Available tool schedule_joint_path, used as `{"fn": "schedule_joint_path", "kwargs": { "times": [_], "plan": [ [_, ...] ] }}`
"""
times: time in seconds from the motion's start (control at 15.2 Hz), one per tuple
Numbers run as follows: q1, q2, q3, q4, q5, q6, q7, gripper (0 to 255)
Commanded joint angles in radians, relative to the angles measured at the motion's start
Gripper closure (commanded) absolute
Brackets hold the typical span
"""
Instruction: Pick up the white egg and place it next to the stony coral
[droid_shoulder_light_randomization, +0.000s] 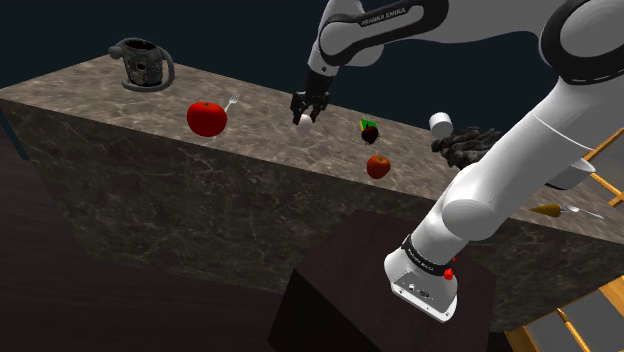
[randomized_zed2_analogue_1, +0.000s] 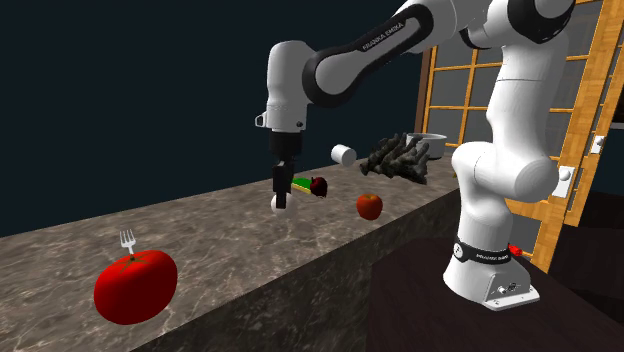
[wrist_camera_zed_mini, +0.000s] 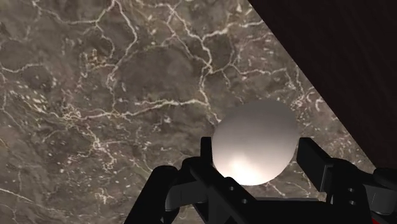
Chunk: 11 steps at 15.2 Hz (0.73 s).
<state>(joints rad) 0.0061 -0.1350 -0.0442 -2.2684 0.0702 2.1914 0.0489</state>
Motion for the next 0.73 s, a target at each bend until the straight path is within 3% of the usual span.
{"fn": "schedule_joint_path", "kwargs": {
  "times": [0.0, 0.66],
  "plan": [
    [0.000, -0.011, 0.001, 0.015, -0.002, -0.026, 0.004, 255],
    [-0.001, -0.053, 0.001, 0.109, -0.009, -0.162, 0.015, 255]
  ]
}}
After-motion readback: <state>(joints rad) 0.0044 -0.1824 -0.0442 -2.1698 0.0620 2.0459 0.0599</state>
